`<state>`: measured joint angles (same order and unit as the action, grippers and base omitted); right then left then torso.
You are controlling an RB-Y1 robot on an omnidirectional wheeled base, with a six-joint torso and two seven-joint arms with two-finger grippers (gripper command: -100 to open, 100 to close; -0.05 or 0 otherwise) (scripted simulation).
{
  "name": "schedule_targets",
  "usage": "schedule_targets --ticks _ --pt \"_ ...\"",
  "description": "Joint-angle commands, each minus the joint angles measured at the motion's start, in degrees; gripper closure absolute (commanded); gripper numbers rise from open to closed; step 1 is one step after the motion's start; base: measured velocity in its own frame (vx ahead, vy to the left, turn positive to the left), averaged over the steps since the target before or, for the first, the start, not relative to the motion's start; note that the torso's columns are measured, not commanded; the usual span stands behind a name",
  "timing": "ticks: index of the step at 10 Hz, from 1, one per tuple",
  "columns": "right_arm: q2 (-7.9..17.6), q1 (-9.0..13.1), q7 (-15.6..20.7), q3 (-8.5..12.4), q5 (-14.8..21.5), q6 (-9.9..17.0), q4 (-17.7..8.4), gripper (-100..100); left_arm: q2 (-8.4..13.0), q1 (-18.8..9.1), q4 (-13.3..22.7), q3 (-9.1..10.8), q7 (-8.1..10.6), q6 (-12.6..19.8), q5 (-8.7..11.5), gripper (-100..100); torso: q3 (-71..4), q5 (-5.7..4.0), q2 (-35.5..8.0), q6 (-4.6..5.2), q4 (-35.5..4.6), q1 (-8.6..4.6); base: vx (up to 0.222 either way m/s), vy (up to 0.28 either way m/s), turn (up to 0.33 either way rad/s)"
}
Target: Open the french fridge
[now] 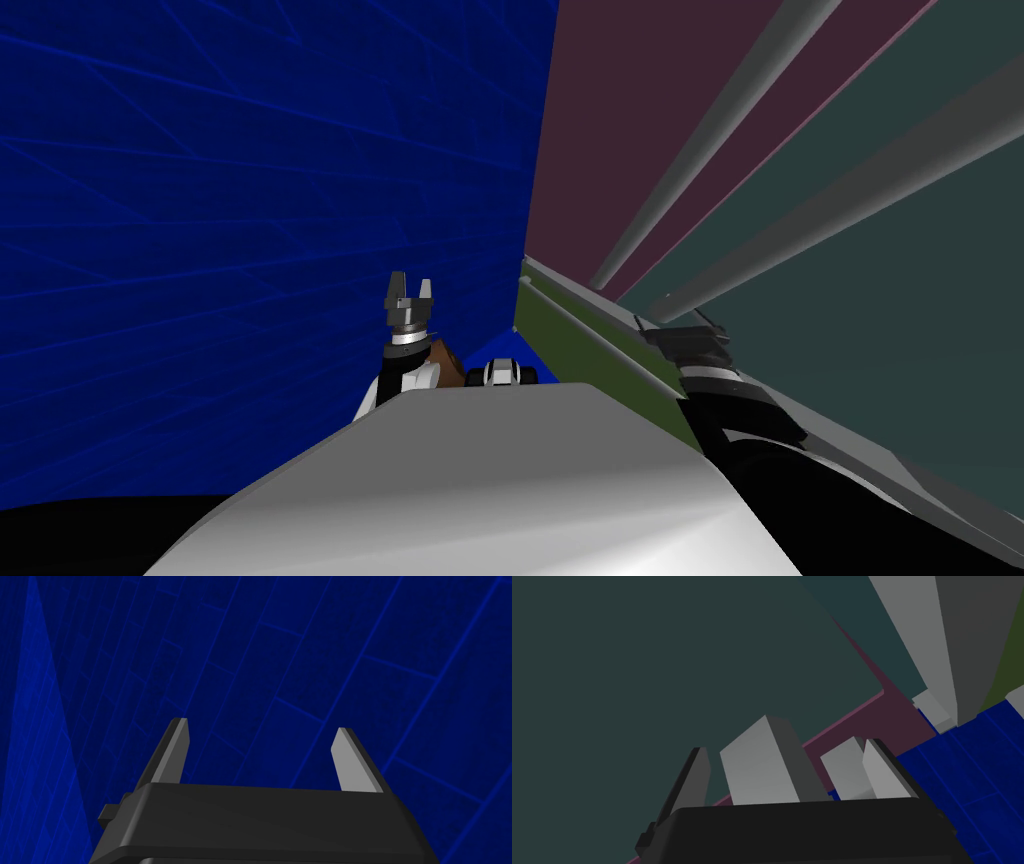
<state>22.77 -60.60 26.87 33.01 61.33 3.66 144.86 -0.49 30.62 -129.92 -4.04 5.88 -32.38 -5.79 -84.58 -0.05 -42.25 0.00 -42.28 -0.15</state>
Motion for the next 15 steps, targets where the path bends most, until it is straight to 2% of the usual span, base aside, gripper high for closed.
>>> schedule_targets --ticks 1,2,3,4,6,9,10,11,13,15 --pt "1.9 0.7 -1.7 2.5 -1.0 0.4 -2.3 -100 0.0 0.0 0.0 0.0 0.0 0.0 0.0 0 -0.2 0.07 0.1 0.05 0.0 -0.26 0.01 -0.009 0.032" --pt "1.2 0.7 -1.2 1.3 -0.6 -0.6 -1.9 -100 0.0 0.0 0.0 0.0 0.0 0.0 0.0 0 -0.3 0.06 0.2 0.04 0.0 -0.56 0.0 0.0 0.0" --pt "0.5 0.2 -0.1 -0.1 -0.1 0.3 -0.3 100 0.0 0.0 0.0 0.0 0.0 0.0 0.0 0 -0.3 0.05 0.2 0.07 0.0 -0.56 -0.006 0.006 -0.021" --pt "-0.5 -0.1 0.9 -1.7 0.6 0.3 0.9 100 0.0 0.0 0.0 0.0 0.0 0.0 0.0 0 -0.2 0.01 0.2 0.04 0.0 -0.28 -0.007 0.002 -0.052" --pt "-1.5 -0.4 2.0 -3.4 1.2 0.2 2.2 100 0.0 0.0 0.0 0.0 0.0 0.0 0.0 0 -0.1 0.01 0.2 -0.23 0.2 0.38 -0.013 -0.005 -0.05" --pt "-2.9 -0.8 3.6 -6.0 2.2 0.1 4.2 100 0.0 0.0 0.0 0.0 0.0 0.0 0.0 0 -0.1 0.01 0.3 -0.23 0.2 0.31 -0.008 -0.03 -0.063" --pt "-2.2 -0.6 3.1 -5.1 1.8 0.8 3.6 100 0.0 0.0 0.0 0.0 0.0 0.0 0.0 0 -0.2 0.01 0.3 -0.23 0.2 0.29 -0.007 -0.012 -0.017" --pt "-0.7 0.1 2.9 -5.4 1.3 -1.2 3.9 100 0.0 0.0 0.0 0.0 0.0 0.0 0.0 0 -0.2 0.03 0.3 -0.15 0.1 0.24 -0.156 -0.039 0.045" --pt "-0.7 0.1 2.9 -5.4 1.3 -1.2 3.9 100 0.0 0.0 0.0 0.0 0.0 0.0 0.0 0 0.2 0.09 -0.2 -0.16 0.0 0.46 -0.135 -0.032 0.071" --pt "0.9 0.8 2.5 -5.6 0.8 -3.3 4.2 100 0.0 0.0 0.0 0.0 0.0 0.0 0.0 0 0.0 0.15 0.0 0.01 0.0 0.27 -0.137 -0.032 0.04"
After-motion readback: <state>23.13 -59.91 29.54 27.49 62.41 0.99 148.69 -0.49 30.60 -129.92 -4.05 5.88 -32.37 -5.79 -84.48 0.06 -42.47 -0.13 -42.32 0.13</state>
